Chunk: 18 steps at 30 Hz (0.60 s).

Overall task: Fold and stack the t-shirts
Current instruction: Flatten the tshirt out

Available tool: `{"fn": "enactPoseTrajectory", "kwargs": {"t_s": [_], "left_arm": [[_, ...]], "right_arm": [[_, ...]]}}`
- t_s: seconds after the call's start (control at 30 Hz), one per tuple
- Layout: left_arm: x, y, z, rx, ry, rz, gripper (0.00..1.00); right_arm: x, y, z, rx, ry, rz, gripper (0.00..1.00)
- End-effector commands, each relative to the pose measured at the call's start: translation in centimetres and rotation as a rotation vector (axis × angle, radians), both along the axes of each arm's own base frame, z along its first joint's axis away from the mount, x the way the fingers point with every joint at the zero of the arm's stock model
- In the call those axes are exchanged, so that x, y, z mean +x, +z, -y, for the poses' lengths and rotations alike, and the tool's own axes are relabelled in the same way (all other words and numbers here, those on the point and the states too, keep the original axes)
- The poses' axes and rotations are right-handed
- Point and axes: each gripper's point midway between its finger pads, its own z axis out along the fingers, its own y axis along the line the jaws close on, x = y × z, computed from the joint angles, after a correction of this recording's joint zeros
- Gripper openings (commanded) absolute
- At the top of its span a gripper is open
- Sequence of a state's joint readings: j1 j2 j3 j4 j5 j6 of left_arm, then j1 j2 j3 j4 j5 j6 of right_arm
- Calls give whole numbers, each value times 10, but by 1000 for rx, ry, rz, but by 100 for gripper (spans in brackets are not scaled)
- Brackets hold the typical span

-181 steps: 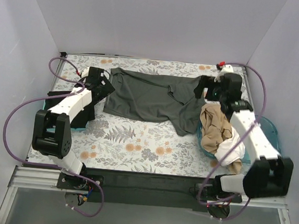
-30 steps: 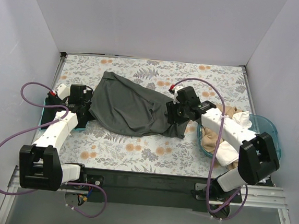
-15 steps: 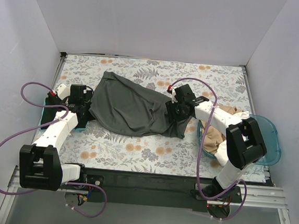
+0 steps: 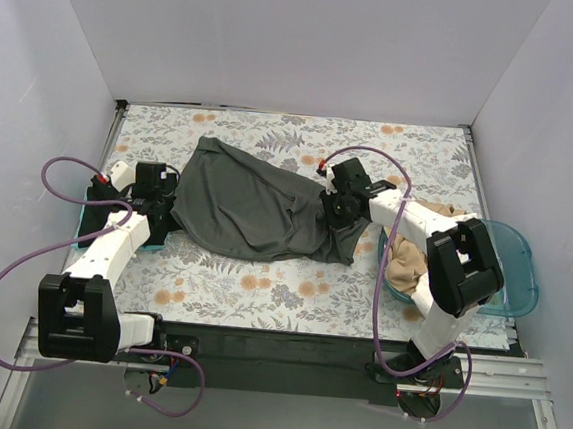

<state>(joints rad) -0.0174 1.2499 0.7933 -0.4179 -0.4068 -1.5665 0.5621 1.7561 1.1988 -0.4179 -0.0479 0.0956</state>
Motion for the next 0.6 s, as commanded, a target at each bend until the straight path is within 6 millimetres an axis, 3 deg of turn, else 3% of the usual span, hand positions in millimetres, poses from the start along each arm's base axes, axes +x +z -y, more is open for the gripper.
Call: {"fn": "enactPoseTrajectory", "kwargs": {"t_s": [0.0,0.13,0.33,0.4,0.43,0.47,0.5,0.57], "left_arm": [[3,7,-2,15,2,20,0],[3,8,-2,13,0,21,0],[3,9,-2,16,1,24,0],[2,9,-2,17,2,24,0],[2,9,-3,19,3,25,0],[2,10,-3,19,5,27,0],[2,10,-3,18,4,27,0],[2,10,-3,20,6,29,0]], "right_arm": [[9,19,-8,48,12,43,12],[0,21,-2,48,0,41,1],[-16,27,12,52,-61,37,1],[-33,20,23,36,-84,9,1],[-37,29,27,57,-121,26,1],[-54,16,36,40,-132,-7,1],[-62,15,39,45,-148,-13,1],[-81,24,44,98,-194,-10,1]]}}
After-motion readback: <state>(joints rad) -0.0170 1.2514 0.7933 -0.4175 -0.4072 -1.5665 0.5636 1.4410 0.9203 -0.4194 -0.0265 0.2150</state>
